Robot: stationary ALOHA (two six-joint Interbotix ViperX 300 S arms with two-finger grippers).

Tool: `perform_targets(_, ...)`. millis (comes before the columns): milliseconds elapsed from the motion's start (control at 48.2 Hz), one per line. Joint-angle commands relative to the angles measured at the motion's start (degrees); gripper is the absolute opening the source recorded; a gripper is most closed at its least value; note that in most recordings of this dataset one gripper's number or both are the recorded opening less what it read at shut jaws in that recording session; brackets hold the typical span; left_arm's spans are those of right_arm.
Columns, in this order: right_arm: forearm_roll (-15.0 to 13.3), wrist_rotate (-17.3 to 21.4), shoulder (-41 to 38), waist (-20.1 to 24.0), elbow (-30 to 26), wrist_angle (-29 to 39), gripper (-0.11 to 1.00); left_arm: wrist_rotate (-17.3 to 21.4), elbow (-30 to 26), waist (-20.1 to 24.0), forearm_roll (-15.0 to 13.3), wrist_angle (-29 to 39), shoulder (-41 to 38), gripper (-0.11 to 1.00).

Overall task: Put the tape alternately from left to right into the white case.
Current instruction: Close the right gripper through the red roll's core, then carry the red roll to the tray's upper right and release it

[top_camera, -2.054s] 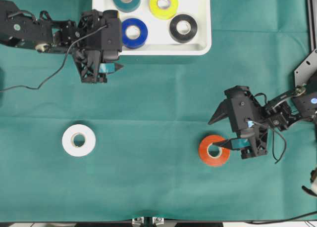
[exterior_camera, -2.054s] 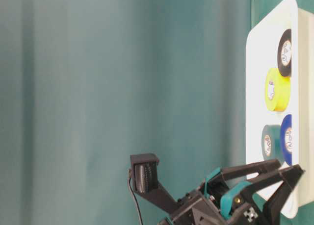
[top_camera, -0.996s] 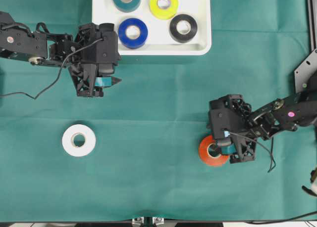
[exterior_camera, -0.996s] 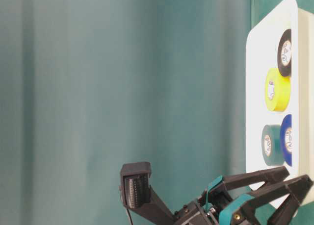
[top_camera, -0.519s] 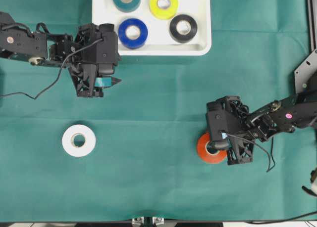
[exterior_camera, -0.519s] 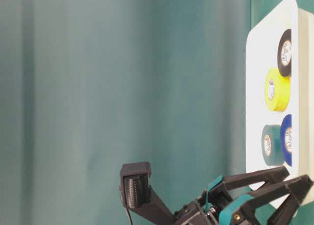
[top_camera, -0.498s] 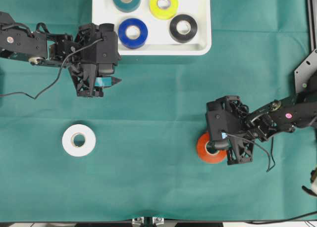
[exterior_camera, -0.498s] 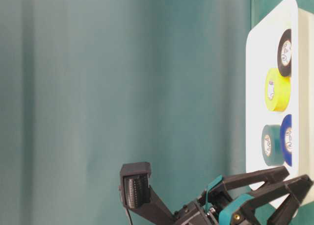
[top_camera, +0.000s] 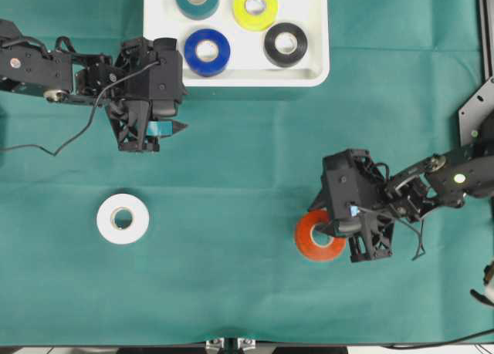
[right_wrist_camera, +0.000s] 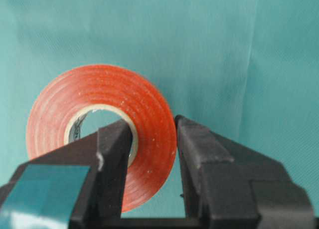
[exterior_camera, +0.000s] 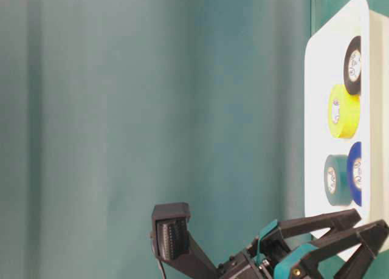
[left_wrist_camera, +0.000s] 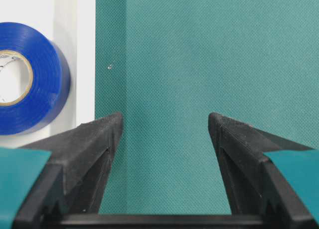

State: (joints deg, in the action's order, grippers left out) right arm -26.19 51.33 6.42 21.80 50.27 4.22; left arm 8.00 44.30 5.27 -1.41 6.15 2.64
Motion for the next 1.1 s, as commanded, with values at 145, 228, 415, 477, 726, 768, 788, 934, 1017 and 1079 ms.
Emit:
perform_targets(145, -0.26, -0.18, 4.75, -0.97, -3.25, 5.01, 0.27, -0.09, -0.44, -0.18, -0.18, -0.35, 1.41, 0.95)
perform_targets(228, -0.35, -0.35, 5.10, -1.58, -3.60, 6.77, 0.27, -0.09, -0.35, -0.26, -0.18, -0.35, 1.49, 0.95)
perform_targets(415, -0.97, -0.53, 5.10, -4.04, -3.96, 7.65, 0.27, -0.09, -0.26, -0.35, -0.18, -0.35, 1.49, 0.95)
perform_targets(477, -1.85, -0.53, 5.10, -5.36, -4.13, 7.73, 0.27, -0.09, -0.18, -0.44, -0.09, -0.35, 1.49, 0.95)
perform_targets(726, -8.35, -0.53, 5.10, -14.50, -4.75, 7.65, 0.27, -0.09, -0.18, -0.62, -0.18, -0.35, 1.58, 0.95)
perform_targets(768, -9.58, -0.53, 5.10, -16.08, -4.83, 7.73, 0.27, -0.09, -0.18, -0.62, -0.18, -0.35, 1.58, 0.95)
perform_targets(788, -10.28, -0.53, 5.10, -16.96, -4.83, 7.65, 0.27, -0.09, -0.26, -0.70, -0.18, -0.35, 1.58, 0.95)
perform_targets(934, -14.06, -0.53, 5.10, -22.76, -5.10, 7.73, 0.27, -0.09, -0.18, -0.70, -0.18, -0.35, 1.49, 0.95)
perform_targets(1017, -15.91, -0.62, 5.10, -26.46, -5.27, 7.56, 0.27, 0.00, -0.18, -0.70, -0.18, -0.35, 1.58, 0.95)
perform_targets(1079, -16.96, -0.62, 5.10, -28.92, -5.27, 7.38, 0.27, -0.09, -0.18, -0.70, -0.18, -0.35, 1.49, 0.95)
